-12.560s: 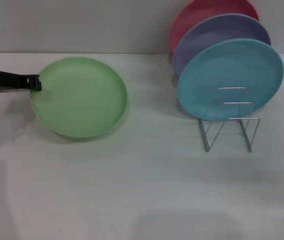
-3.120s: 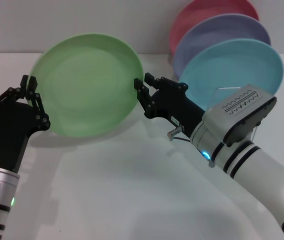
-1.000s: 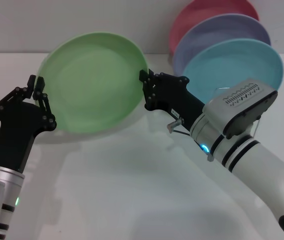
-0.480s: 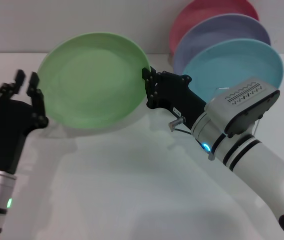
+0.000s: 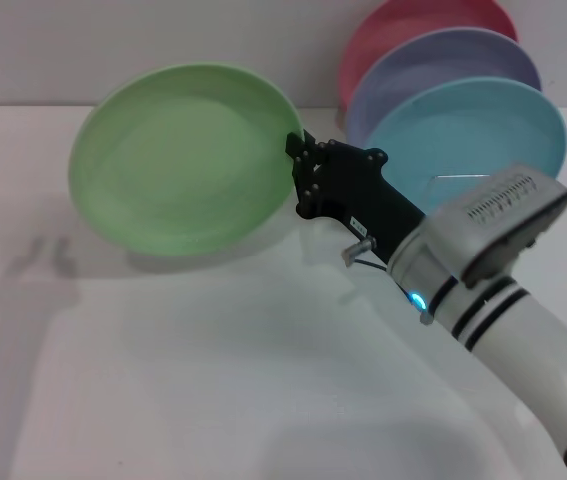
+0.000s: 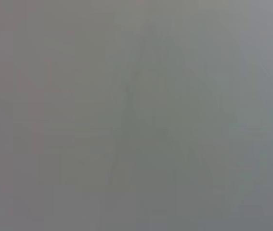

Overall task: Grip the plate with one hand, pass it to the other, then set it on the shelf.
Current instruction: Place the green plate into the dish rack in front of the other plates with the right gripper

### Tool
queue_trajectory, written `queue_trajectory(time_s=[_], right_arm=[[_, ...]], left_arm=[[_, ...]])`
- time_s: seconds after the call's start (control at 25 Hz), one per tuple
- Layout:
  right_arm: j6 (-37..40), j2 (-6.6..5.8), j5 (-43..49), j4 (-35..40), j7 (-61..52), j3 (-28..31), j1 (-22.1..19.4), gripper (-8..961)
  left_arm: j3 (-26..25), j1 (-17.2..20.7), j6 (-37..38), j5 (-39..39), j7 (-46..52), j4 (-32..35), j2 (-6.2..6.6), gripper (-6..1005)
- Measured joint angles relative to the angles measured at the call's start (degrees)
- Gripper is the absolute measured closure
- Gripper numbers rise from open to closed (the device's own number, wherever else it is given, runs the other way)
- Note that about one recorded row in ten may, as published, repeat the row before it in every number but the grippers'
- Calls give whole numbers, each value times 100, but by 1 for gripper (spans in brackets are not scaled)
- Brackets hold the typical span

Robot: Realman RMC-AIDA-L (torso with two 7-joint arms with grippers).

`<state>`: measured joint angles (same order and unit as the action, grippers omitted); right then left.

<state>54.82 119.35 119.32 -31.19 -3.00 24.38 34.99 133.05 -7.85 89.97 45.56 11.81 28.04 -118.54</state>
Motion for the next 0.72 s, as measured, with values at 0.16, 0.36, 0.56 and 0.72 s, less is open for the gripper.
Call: queue_trajectory(time_s=[0.16,0.36,0.56,0.72], right_arm=[[573,-8,427,-257,21,44,-414,935],[1364,-29,628,-771,613,67,-1216,934],[2032,-99,645,-1049,956,177,-1972,934],[2446,-427,662,-1222,925,181,-2388,934]], left_arm=[[-350,-444,-304,18,869,-788,-9,743],[-657,-716,-756,-13,1192,-1127,9,743],[-702,-793,-1173,-22,1207,-1149,20,743],[-706,-872,-1533,-29,1325,-1149,22,744]])
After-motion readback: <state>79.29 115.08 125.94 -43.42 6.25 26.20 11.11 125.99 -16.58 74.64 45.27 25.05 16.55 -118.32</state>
